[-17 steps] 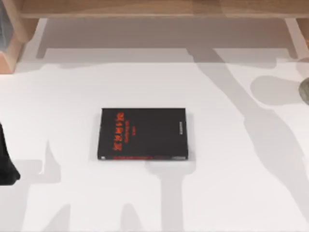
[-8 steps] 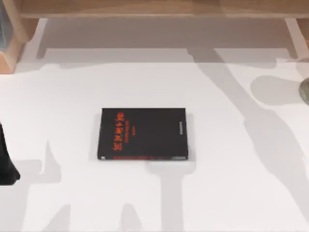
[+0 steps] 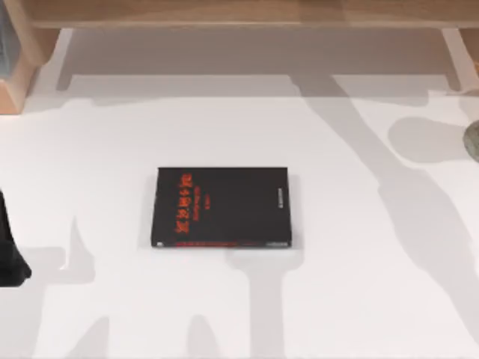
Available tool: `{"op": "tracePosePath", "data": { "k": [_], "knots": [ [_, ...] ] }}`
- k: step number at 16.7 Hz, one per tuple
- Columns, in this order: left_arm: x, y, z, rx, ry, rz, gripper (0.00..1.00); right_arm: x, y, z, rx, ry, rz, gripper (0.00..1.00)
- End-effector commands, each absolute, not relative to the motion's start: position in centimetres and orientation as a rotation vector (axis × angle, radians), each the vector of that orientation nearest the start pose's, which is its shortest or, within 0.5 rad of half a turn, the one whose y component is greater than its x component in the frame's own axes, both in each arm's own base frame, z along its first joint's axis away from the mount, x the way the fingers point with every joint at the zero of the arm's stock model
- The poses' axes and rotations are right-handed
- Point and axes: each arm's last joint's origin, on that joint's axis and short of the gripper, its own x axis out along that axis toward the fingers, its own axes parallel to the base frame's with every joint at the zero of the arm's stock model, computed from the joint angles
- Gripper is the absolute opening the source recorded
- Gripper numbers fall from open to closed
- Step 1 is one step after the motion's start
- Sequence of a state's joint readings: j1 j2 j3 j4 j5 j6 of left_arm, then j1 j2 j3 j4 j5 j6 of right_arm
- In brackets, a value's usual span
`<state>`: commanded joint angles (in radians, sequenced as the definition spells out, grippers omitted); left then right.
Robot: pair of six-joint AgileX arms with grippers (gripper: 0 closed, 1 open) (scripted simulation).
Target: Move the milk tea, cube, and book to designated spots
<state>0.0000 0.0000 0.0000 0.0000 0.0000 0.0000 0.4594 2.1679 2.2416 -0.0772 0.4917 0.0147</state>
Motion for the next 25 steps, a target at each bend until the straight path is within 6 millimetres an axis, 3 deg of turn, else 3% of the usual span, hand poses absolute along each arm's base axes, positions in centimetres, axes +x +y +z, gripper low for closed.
{"op": "tracePosePath", "data": {
  "k": [8, 15, 20, 22, 25],
  "knots": [
    [10.6, -0.1, 16.0, 0.0, 0.0, 0.0, 1.0, 45.8, 22.2, 39.6, 0.002, -0.004, -0.004, 1.0],
    [10.6, -0.1, 16.0, 0.0, 0.0, 0.0, 1.0, 43.1, 22.2, 39.5, 0.0, -0.001, -0.005, 1.0],
    [10.6, -0.1, 16.0, 0.0, 0.0, 0.0, 1.0, 43.2, 22.0, 39.5, 0.0, 0.0, -0.01, 1.0],
    [10.6, -0.1, 16.0, 0.0, 0.0, 0.0, 1.0, 42.7, 21.4, 39.8, 0.001, -0.001, -0.006, 1.0],
    [10.6, -0.1, 16.0, 0.0, 0.0, 0.0, 1.0, 40.7, 19.0, 41.1, 0.001, -0.003, 0.0, 1.0]
  ]
}}
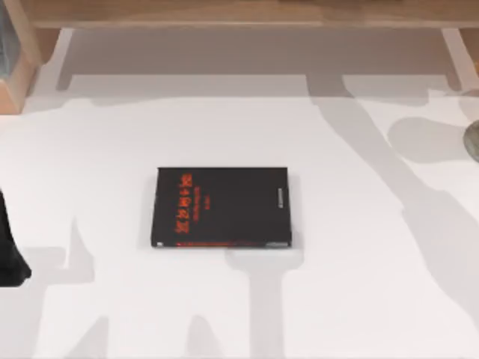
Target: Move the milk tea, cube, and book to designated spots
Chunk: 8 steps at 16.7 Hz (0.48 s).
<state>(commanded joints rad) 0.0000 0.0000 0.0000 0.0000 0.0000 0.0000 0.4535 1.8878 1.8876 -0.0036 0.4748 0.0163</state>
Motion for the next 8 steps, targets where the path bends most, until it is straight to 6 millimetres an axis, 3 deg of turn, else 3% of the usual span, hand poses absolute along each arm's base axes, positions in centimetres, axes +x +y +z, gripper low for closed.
{"op": "tracePosePath", "data": {
  "k": [4, 8],
  "knots": [
    [10.6, -0.1, 16.0, 0.0, 0.0, 0.0, 1.0, 34.9, 13.5, 42.2, -0.005, 0.003, 0.002, 1.0],
    [10.6, -0.1, 16.0, 0.0, 0.0, 0.0, 1.0, 26.4, 7.4, 40.2, -0.011, 0.013, -0.002, 1.0]
  ]
}}
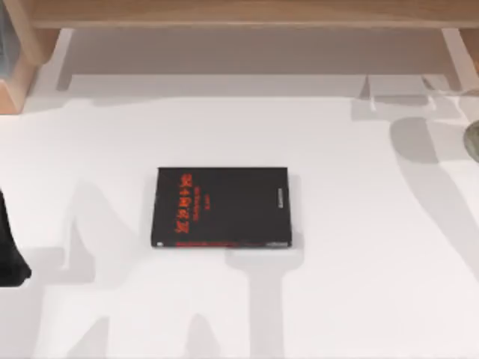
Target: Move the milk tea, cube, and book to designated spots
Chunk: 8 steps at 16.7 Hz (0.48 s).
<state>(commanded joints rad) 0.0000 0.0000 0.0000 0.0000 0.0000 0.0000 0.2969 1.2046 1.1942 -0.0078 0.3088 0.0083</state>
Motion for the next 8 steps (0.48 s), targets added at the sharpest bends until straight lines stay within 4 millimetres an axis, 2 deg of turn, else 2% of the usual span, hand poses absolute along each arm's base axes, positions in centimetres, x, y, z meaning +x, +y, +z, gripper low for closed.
{"op": "tracePosePath", "data": {
  "k": [2, 5, 8],
  "knots": [
    [10.6, -0.1, 16.0, 0.0, 0.0, 0.0, 1.0, 21.8, 4.9, 37.6, -0.012, 0.015, -0.004, 1.0],
    [10.6, -0.1, 16.0, 0.0, 0.0, 0.0, 1.0, 15.9, 2.2, 31.8, -0.01, 0.013, -0.005, 1.0],
    [10.6, -0.1, 16.0, 0.0, 0.0, 0.0, 1.0, 12.2, 0.9, 25.1, -0.007, 0.011, -0.004, 1.0]
  ]
}}
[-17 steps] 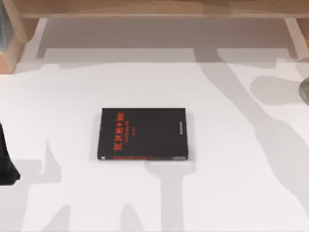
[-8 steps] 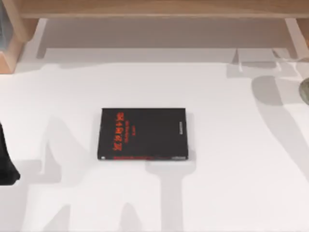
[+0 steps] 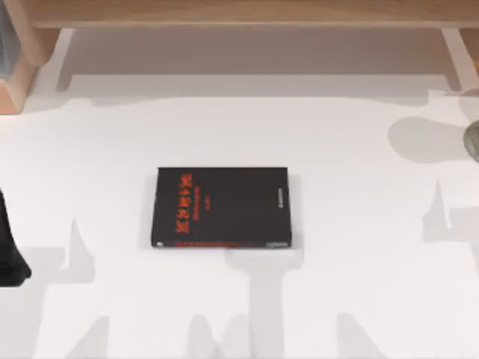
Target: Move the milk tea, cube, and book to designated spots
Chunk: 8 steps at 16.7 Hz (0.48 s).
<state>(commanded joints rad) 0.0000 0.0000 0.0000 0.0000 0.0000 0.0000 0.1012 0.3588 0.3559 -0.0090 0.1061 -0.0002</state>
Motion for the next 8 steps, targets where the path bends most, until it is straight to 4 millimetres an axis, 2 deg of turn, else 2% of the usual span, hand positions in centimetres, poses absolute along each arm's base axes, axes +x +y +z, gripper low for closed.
{"op": "tracePosePath", "data": {
  "k": [2, 4, 6, 8],
  "knots": [
    [10.6, -0.1, 16.0, 0.0, 0.0, 0.0, 1.0, 11.1, 0.4, 21.3, -0.004, 0.008, -0.003, 1.0],
    [10.6, -0.1, 16.0, 0.0, 0.0, 0.0, 1.0, 10.7, 0.1, 18.4, -0.002, 0.005, -0.001, 1.0],
    [10.6, -0.1, 16.0, 0.0, 0.0, 0.0, 1.0, 10.6, -0.1, 16.7, -0.001, 0.002, 0.0, 1.0],
    [10.6, -0.1, 16.0, 0.0, 0.0, 0.0, 1.0, 10.6, -0.1, 16.0, 0.0, 0.0, 0.0, 1.0]
  ]
}}
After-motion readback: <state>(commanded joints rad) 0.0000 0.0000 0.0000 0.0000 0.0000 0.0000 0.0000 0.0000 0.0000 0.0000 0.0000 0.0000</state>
